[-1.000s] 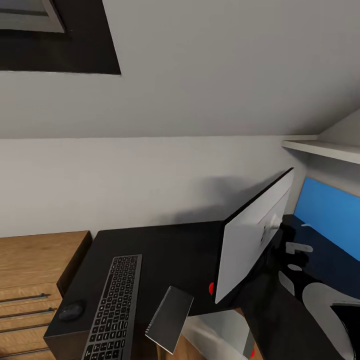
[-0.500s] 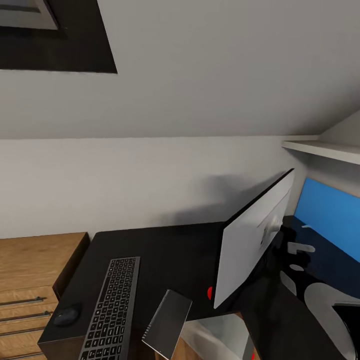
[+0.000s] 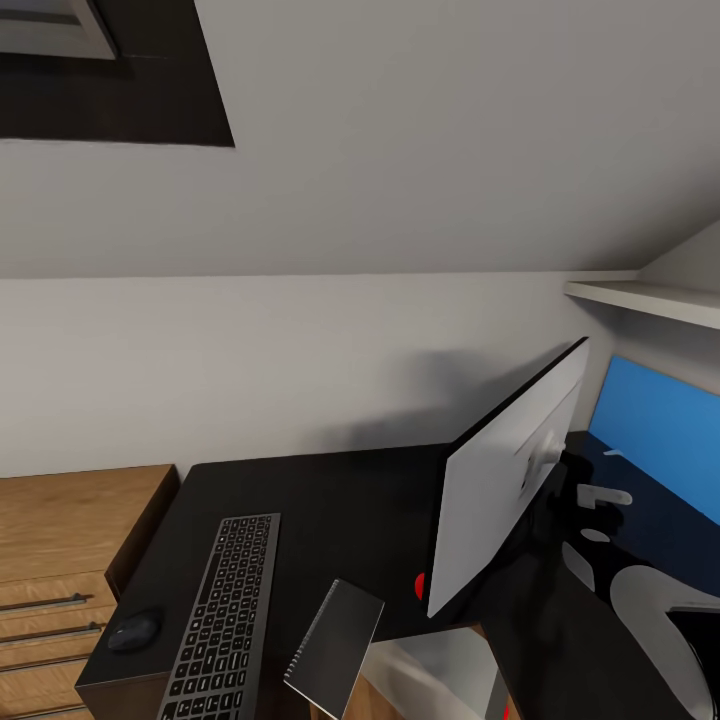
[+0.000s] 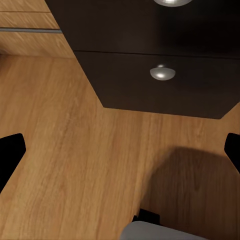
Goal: In the bedroom, organize the workspace by keeping the computer under the desk, ensuring the monitor is on the desk, placing the keyboard on the desk next to the monitor, placing the mouse on the desk next to the keyboard, moving the folder from the swivel chair onto the desk next to the mouse, stacking the notebook on top of the folder with the pen on top of the notebook, and positioning the swivel chair next to the desk.
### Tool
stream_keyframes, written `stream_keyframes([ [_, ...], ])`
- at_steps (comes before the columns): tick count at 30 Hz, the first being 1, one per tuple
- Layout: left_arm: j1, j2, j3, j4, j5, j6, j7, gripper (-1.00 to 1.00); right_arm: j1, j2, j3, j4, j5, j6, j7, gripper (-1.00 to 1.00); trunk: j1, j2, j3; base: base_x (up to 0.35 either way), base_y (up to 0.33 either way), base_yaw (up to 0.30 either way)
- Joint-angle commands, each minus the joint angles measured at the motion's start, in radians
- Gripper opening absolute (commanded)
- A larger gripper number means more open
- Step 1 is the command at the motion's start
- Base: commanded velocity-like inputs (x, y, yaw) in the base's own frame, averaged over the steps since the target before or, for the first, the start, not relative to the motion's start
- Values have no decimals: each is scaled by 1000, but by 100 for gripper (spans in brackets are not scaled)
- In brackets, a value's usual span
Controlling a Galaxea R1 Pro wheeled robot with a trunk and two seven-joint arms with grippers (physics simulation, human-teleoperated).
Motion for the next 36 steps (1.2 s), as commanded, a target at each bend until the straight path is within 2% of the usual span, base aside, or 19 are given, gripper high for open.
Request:
stream_keyframes([
  [1, 0, 0, -8, -2, 8, -1, 4, 100, -1, 0, 4, 1, -10, -5, 0, 100, 0, -1, -1, 0, 0, 0],
  [20, 0, 2, -9, -2, 8, -4, 4, 100, -1, 1, 6, 0, -9, -5, 0, 100, 0, -1, -1, 54, 7, 0],
  [21, 0, 1, -9, -3, 8, -4, 4, 100, -1, 1, 6, 0, -9, -5, 0, -100, 0, -1, -1, 3, 0, 0],
  [36, 0, 1, -8, -3, 8, -4, 4, 100, -1, 1, 6, -1, -9, -5, 0, -100, 0, -1, -1, 0, 0, 0],
])
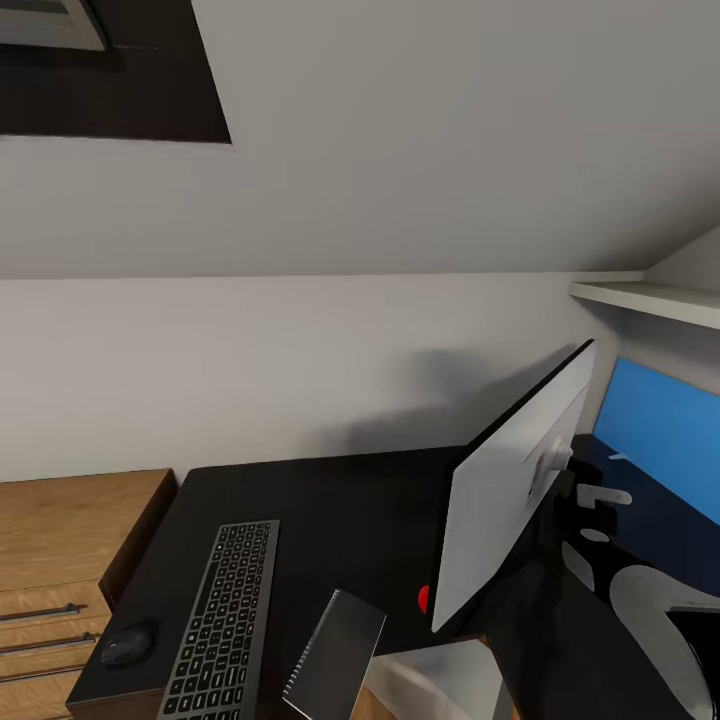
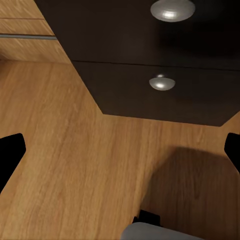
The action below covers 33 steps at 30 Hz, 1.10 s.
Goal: In the bedroom, organize the workspace by keeping the computer under the desk, ensuring the monitor is on the desk, placing the keyboard on the desk next to the monitor, placing the mouse on the desk next to the keyboard, moving the folder from the swivel chair onto the desk next to the mouse, stacking the notebook on top of the folder with the pen on top of the notebook, and positioning the swivel chair next to the desk.
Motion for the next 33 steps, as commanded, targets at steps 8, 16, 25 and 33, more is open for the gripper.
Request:
stream_keyframes([
  [8, 0, 1, -9, -1, 8, -2, 5, 100, -1, 0, 10, 1, -11, -5, 2, -100, 0, -1, -1, 0, 0, 0],
  [16, 0, 1, -9, -1, 8, -1, 5, 100, -1, 0, 11, 1, -11, -5, 2, -100, 0, -1, -1, -7, 0, 0],
  [25, 0, 1, -9, -2, 8, 0, 5, 100, -1, 0, 13, 1, -9, -6, 5, -100, 0, -1, -1, -222, 4, 0],
  [33, 0, 2, -9, -1, 8, 1, 5, 100, -1, 0, 13, 1, -7, -6, 9, -100, 0, -1, -1, -321, 59, 0],
])
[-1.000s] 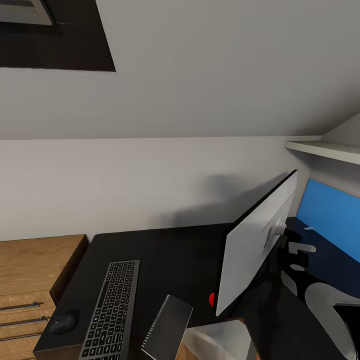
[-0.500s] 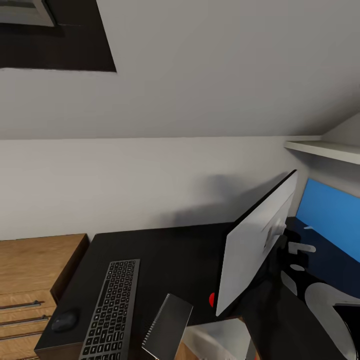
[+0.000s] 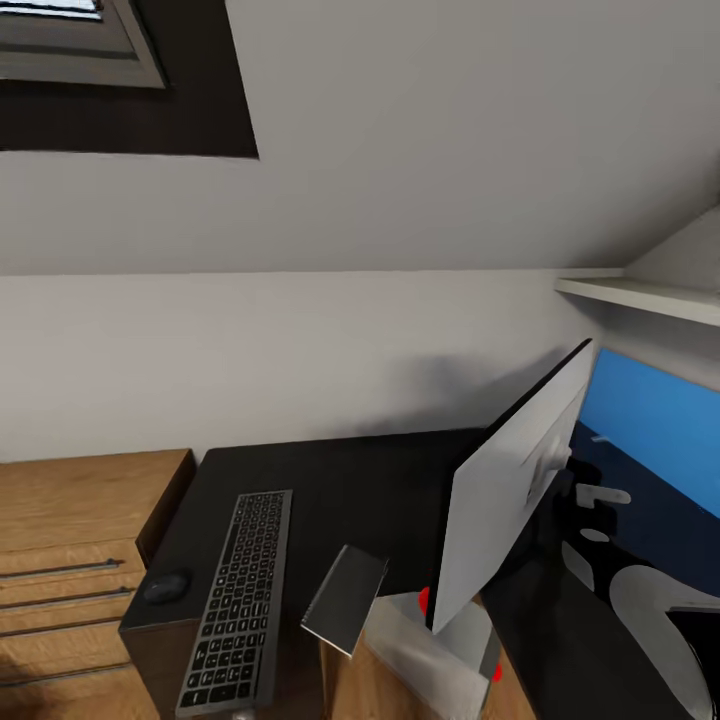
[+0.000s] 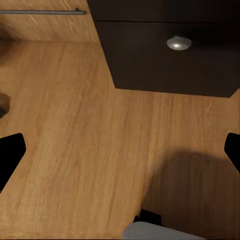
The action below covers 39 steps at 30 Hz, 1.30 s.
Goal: In the bedroom, organize the workspace by keeping the computer under the desk, ensuring the monitor is on the desk, placing the keyboard on the desk next to the monitor, placing the mouse on the desk next to the keyboard, moving the folder from the swivel chair onto the desk next to the mouse, stacking the notebook on top of the folder with the pen on top of the notebook, and positioning the swivel chair next to the desk.
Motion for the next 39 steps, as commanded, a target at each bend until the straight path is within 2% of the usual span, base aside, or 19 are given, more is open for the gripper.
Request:
stream_keyframes([
  [1, 1, 0, -8, -2, 8, -1, 4, 100, -1, 0, 14, 1, -11, -5, 1, -100, 0, -1, -1, -278, 23, 0],
  [13, 0, 1, -8, -2, 8, 0, 4, 100, -1, 1, 14, 1, -11, -4, 3, -100, 0, -1, -1, -295, 3, 0],
  [31, 0, -2, -10, -2, 8, -3, 4, 100, -1, 3, 16, 0, -11, -4, 3, -100, 0, -1, -1, -23, 9, 0],
  [39, 0, -2, -10, -3, 8, -1, 4, 100, -1, 3, 16, 0, -11, -4, 3, -100, 0, -1, -1, -225, 159, 0],
])
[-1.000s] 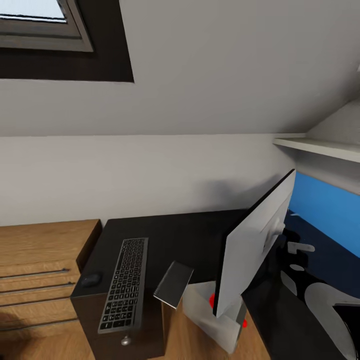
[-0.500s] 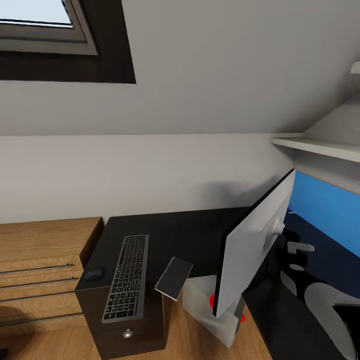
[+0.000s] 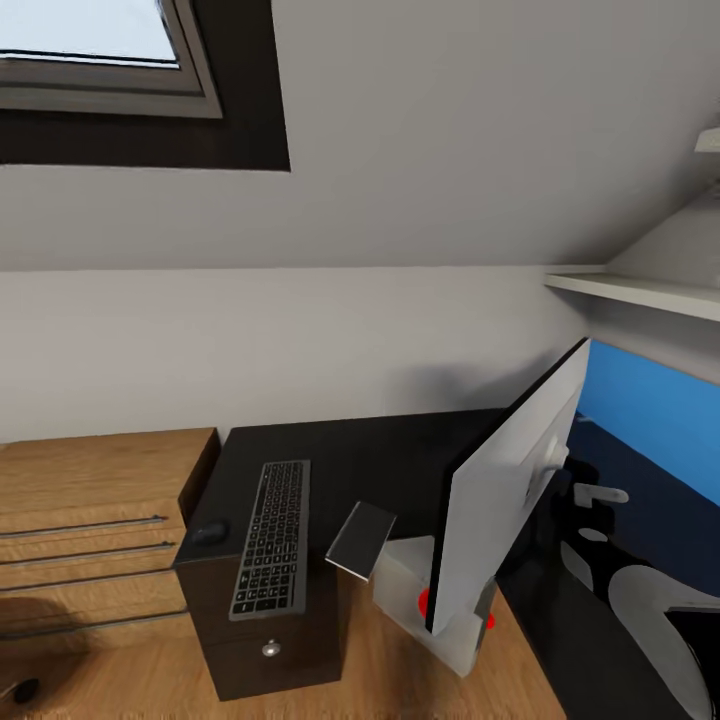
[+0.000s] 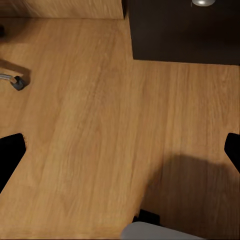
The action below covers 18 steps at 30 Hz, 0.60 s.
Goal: In the bedroom, organize the workspace by keeping the computer under the desk, ensuring the monitor is on the desk, placing the keyboard on the desk next to the monitor, placing the mouse on the desk next to the keyboard, moving the folder from the swivel chair onto the desk next to the mouse, stacking the notebook on top of the folder with the pen on top of the notebook, and positioning the swivel chair next to the desk.
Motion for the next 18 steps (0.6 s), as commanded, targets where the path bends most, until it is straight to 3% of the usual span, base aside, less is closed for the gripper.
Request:
stream_keyframes([
  [1, 0, 0, -9, -2, 8, -1, 5, 100, -1, 0, 9, 2, -14, -5, 1, -100, 0, -1, -1, -316, 30, 0],
  [18, 1, 2, -9, -1, 8, 0, 5, 100, -1, 0, 9, 2, -14, -5, 1, -100, 0, -1, -1, -332, 4, 0],
])
